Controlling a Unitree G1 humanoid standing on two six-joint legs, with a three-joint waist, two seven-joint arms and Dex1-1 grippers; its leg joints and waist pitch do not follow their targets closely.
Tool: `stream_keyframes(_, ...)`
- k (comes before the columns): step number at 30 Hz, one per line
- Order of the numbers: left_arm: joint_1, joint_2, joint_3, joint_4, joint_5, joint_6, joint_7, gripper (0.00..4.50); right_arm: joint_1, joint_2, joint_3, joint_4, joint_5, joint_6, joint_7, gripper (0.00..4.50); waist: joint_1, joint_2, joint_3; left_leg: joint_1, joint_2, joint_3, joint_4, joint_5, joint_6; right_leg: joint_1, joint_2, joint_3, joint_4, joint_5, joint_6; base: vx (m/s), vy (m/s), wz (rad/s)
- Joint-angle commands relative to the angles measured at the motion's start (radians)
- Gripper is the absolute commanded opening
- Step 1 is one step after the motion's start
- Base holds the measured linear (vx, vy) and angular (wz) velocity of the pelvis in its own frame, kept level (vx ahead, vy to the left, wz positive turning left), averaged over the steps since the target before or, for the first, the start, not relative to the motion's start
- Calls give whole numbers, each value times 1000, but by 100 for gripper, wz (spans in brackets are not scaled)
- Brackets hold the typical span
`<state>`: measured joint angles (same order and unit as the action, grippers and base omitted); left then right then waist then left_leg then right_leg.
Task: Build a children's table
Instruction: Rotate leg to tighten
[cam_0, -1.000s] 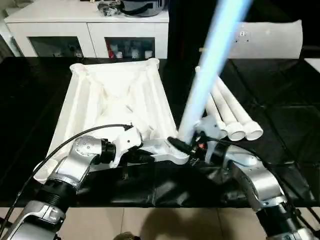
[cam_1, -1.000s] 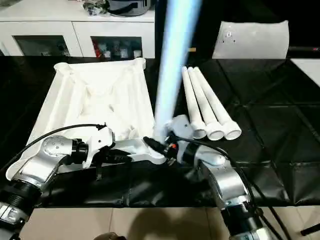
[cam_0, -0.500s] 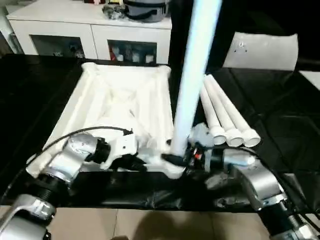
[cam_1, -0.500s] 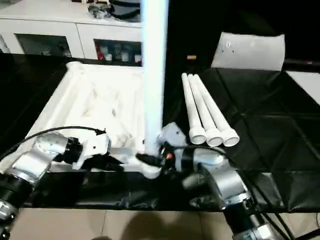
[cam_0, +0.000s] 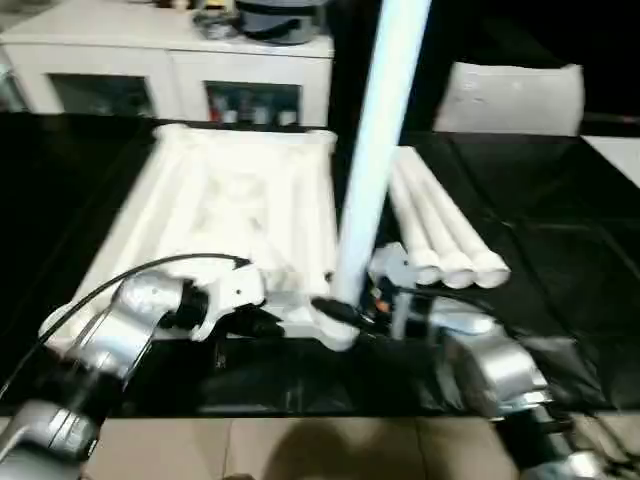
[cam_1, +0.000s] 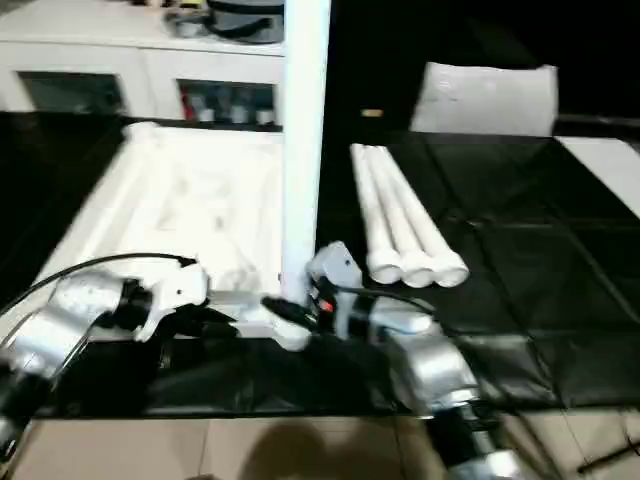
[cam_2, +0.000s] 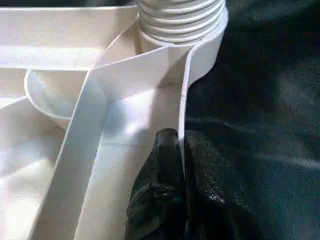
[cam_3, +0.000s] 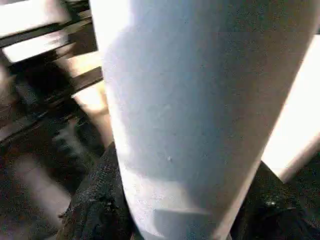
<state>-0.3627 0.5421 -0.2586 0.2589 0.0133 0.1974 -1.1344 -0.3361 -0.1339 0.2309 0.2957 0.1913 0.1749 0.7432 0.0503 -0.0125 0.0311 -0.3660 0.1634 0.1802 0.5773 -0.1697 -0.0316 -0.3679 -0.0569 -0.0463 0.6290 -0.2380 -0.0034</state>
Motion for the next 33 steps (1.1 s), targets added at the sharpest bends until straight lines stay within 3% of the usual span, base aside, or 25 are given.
stream_keyframes(1, 11, -33, 89, -127, -30, 112, 153, 0, 16, 30, 25, 119, -37, 33, -50, 193, -1, 10, -20, 14, 75, -57, -94, -509, -89, -3, -104, 54, -105, -467, -156, 0, 0, 0)
stream_keyframes(4, 71, -105, 93, -285, -16, 260, 229, 0, -47, 89, -18, 219, -50, 18, -162, 193, -13, 6, -20, 14, 73, -53, -91, -490, -82, -7, -103, 57, -109, -448, -162, 0, 0, 0)
stream_keyframes(6, 91, -137, 74, -339, -12, 302, 244, 0, -85, 112, -37, 269, -49, 21, -212, 193, -18, 5, -18, 3, 70, -53, -92, -460, -72, -1, -100, 55, -107, -407, -171, 0, 0, 0)
stream_keyframes(11, 108, -199, 15, -425, 8, 385, 302, 0, -181, 167, -80, 384, -43, 33, -292, 193, -15, 1, -16, 15, 69, -45, -86, -456, -58, -10, -96, 60, -114, -394, -161, 0, 0, 0)
stream_keyframes(14, 102, -201, 1, -436, 28, 413, 330, 0, -208, 181, -82, 422, -57, 32, -295, 193, -16, -6, -15, 10, 69, -43, -88, -427, -49, -6, -93, 60, -112, -368, -155, 0, 0, 0)
stream_keyframes(17, 89, -188, -3, -421, 56, 406, 350, 0, -222, 196, -104, 448, -38, 38, -294, 228, -16, -3, -18, 12, 70, -43, -87, -418, -50, -6, -93, 60, -108, -339, -165, 0, 0, 0)
stream_keyframes(18, 80, -183, 7, -413, 54, 421, 357, 0, -228, 195, -100, 459, -48, 23, -297, 265, -15, -4, -18, 11, 70, -41, -87, -412, -50, -4, -92, 60, -108, -325, -167, 0, 0, 0)
stream_keyframes(23, 56, -161, 12, -376, 65, 385, 351, 0, -239, 199, -114, 478, -45, 3, -312, 297, -7, 10, -25, 15, 70, -36, -84, -368, -48, 0, -90, 61, -100, -230, -190, 0, 0, 0)
stream_keyframes(24, 50, -158, 12, -366, 63, 372, 347, 0, -242, 197, -121, 483, -47, -5, -313, 313, -9, 6, -26, 13, 69, -36, -84, -361, -47, 2, -89, 60, -100, -222, -191, 0, 0, 0)
stream_keyframes(27, 36, -150, 15, -343, 64, 350, 348, 0, -232, 189, -130, 464, -42, -5, -290, 329, -6, 11, -27, 14, 70, -36, -83, -348, -48, 4, -89, 59, -98, -204, -198, 0, 0, 0)
stream_keyframes(28, 30, -147, 16, -330, 57, 345, 338, 0, -220, 178, -131, 441, -44, -7, -281, 344, -4, 14, -31, 12, 70, -35, -80, -323, -45, 9, -90, 60, -94, -167, -207, 0, 0, 0)
stream_keyframes(29, 30, -147, 16, -330, 57, 345, 338, 0, -220, 178, -131, 441, -44, -7, -281, 355, -1, 9, -33, 8, 70, -32, -78, -283, -34, 15, -88, 58, -89, -116, -211, 0, 0, 0)
stream_keyframes(30, 12, -130, 7, -287, 56, 303, 311, 0, -164, 135, -123, 346, -37, -2, -228, 361, 5, 14, -31, 9, 68, -30, -76, -255, -19, 13, -85, 57, -91, -88, -213, 0, 0, 0)
stream_keyframes(32, 3, -131, 14, -262, 48, 290, 308, 0, -130, 110, -114, 291, -31, 5, -193, 376, 13, 21, -34, 14, 69, -27, -73, -238, -14, 13, -86, 57, -88, -58, -210, 0, 0, 0)
stream_keyframes(33, -3, -120, 5, -246, 54, 269, 297, 0, -107, 93, -108, 253, -24, 8, -167, 388, 17, 17, -34, 12, 71, -27, -73, -215, -11, 18, -85, 56, -85, -18, -213, 0, 0, 0)
